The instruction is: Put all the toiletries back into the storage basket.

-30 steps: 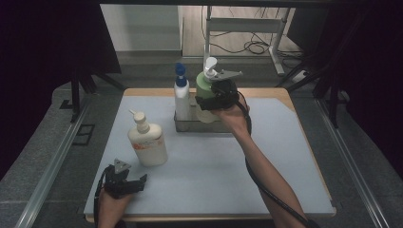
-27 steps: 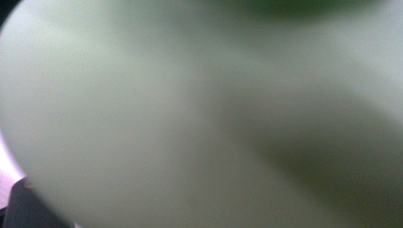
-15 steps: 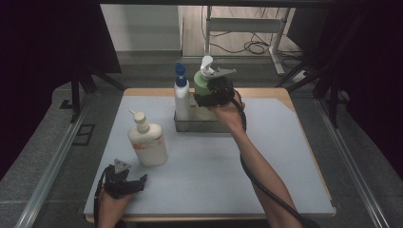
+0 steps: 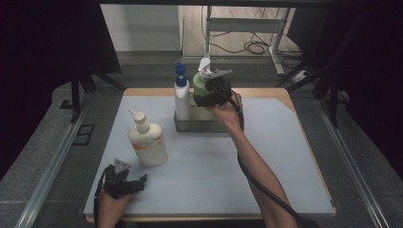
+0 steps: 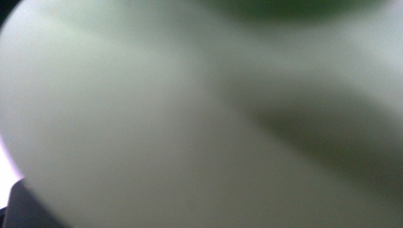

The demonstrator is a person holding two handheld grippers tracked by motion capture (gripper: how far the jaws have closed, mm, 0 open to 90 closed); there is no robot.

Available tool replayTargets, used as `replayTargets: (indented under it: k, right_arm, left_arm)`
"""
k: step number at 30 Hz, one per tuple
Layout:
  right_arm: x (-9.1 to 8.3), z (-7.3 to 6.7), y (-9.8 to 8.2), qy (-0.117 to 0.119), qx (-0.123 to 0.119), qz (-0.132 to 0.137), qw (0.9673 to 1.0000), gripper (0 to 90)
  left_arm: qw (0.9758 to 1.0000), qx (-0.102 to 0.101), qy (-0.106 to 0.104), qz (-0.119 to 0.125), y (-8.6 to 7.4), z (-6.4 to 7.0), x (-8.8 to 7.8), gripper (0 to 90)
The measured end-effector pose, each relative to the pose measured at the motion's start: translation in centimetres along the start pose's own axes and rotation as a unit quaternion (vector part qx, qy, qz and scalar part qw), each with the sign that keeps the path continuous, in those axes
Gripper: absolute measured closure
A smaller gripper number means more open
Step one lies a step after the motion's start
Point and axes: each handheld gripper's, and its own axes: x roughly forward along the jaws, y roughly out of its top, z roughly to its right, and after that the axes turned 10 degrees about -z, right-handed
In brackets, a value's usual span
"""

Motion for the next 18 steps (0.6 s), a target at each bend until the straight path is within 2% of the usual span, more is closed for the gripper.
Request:
replayTargets:
  k: [18]
  right_arm:
    - [2.1,0.1,-0.9,0.013,0.005,-0.036,0.9992,11.9]
  left_arm:
    - [1.0,0.0,0.0,-0.001,0.0,0.0,0.0,12.1]
